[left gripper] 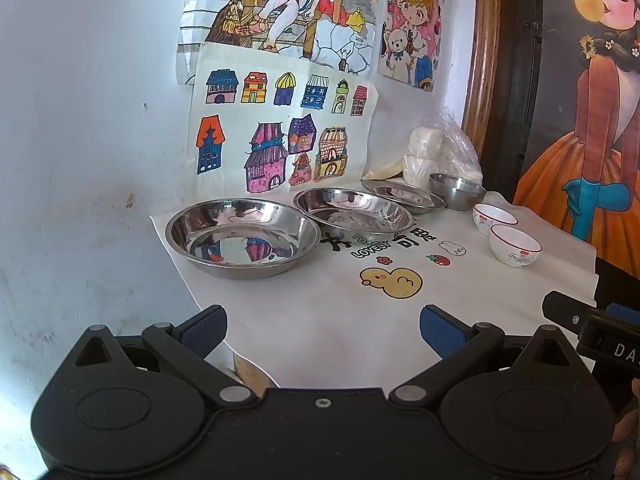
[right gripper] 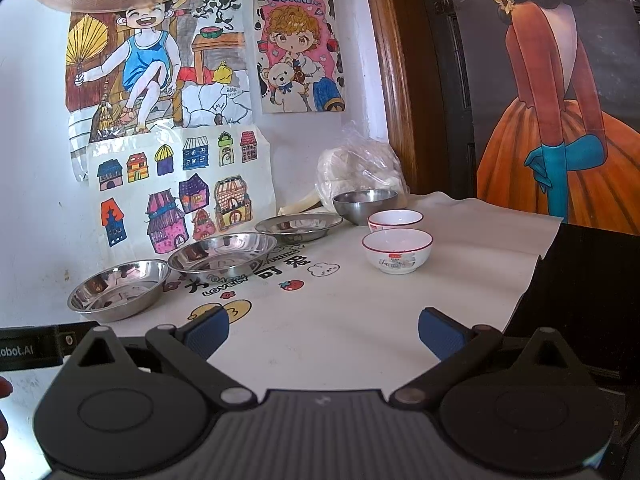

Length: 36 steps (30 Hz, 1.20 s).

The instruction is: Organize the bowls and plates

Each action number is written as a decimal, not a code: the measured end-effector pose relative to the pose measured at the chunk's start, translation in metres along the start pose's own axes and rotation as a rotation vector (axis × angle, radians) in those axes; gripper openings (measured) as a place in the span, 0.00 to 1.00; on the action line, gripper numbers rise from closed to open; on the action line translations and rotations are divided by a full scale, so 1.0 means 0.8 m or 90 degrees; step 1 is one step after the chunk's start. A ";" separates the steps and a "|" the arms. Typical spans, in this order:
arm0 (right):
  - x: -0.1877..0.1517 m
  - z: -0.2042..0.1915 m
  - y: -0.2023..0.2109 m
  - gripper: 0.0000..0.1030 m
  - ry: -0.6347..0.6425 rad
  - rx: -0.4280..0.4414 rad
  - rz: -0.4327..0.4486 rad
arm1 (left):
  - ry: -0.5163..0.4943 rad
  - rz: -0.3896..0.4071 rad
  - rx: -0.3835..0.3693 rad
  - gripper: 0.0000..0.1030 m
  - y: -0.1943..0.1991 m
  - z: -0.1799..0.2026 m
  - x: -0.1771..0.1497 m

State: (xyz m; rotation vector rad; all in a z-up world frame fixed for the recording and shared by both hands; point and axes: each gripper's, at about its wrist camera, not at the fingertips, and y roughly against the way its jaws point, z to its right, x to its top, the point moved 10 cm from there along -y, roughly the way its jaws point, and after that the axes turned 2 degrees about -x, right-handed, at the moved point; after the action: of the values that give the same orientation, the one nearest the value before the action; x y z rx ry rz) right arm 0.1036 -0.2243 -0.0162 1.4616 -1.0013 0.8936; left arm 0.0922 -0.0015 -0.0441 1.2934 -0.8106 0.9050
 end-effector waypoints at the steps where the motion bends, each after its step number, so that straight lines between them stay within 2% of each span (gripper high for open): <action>1: 0.001 -0.001 0.001 1.00 0.000 -0.001 0.000 | 0.000 0.001 0.000 0.99 0.000 0.000 0.000; 36: 0.001 -0.001 0.000 1.00 0.001 -0.001 -0.002 | 0.004 -0.007 0.001 0.99 -0.004 -0.002 -0.006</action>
State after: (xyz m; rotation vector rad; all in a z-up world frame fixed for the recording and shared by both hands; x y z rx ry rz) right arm 0.1039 -0.2234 -0.0157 1.4608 -0.9981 0.8904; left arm 0.0933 -0.0007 -0.0499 1.2936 -0.7976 0.9012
